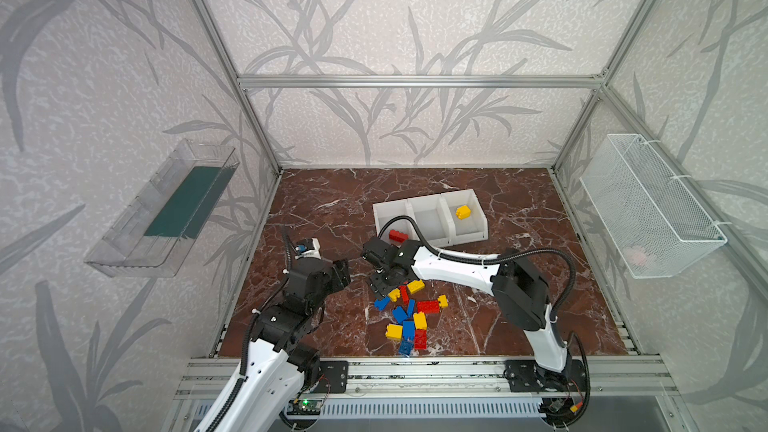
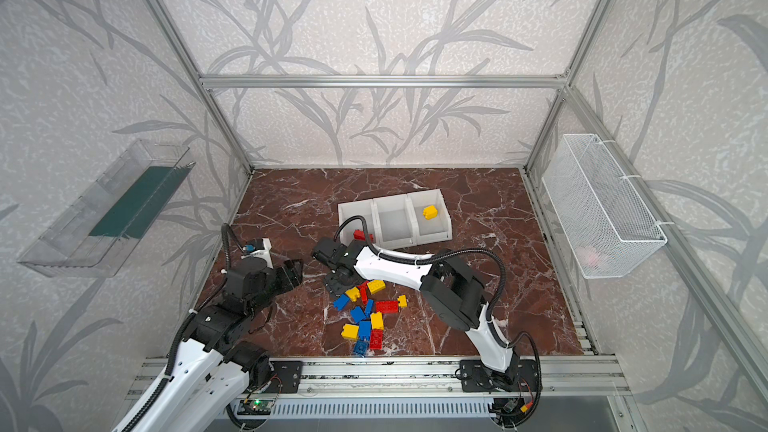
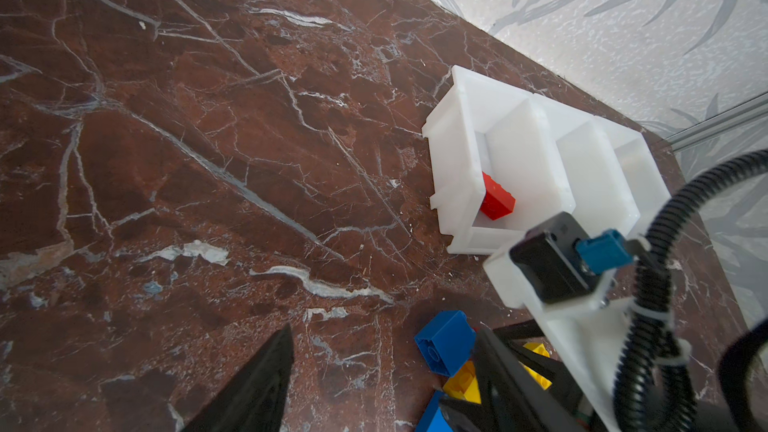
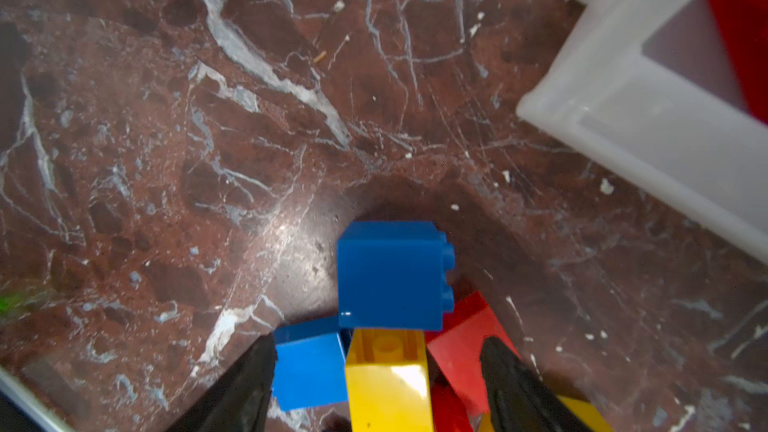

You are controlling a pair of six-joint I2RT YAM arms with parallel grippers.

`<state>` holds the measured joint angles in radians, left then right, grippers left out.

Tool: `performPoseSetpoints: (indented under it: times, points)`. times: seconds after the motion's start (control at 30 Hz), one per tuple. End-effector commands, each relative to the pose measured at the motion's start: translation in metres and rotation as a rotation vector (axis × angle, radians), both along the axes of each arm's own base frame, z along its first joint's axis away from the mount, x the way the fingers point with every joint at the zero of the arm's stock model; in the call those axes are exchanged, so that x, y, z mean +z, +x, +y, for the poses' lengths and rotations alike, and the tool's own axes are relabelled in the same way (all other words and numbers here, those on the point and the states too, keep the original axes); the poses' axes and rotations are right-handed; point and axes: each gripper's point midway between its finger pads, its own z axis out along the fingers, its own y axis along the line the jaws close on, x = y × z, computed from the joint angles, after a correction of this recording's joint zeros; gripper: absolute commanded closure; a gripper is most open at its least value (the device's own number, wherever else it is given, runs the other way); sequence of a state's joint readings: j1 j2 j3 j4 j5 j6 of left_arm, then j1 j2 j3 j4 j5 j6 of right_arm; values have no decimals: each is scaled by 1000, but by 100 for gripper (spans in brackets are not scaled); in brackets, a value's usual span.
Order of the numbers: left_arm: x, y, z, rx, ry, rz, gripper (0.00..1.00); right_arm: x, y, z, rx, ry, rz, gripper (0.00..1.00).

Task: Sort the legos into containers by color
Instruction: 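Grasp a blue brick from the pile with the right gripper while the left gripper withdraws, then carry the blue brick to the middle compartment and open the right gripper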

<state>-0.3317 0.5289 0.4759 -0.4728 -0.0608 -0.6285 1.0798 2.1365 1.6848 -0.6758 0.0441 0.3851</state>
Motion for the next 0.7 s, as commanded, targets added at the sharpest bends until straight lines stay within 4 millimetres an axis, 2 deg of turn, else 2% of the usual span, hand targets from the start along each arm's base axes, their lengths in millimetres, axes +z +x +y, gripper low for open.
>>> performPoseSetpoints:
  times: [0.0, 0.07, 0.4, 0.57, 0.67]
  points:
    - [-12, -9, 1, 18, -34, 45, 29, -2, 2, 0, 35, -54, -4, 22]
    - [-14, -12, 1, 18, -45, 50, 29, -5, 7, 1, 31, -65, -4, 23]
    - [-18, -18, 1, 27, -78, 49, 29, -24, 18, -1, 8, -68, 32, 43]
    - [-19, -17, 0, 24, -78, 56, 29, -23, 19, -1, 7, -64, 23, 52]
    - [-21, -16, -1, 22, -78, 60, 29, -16, 20, -3, 6, -57, 7, 54]
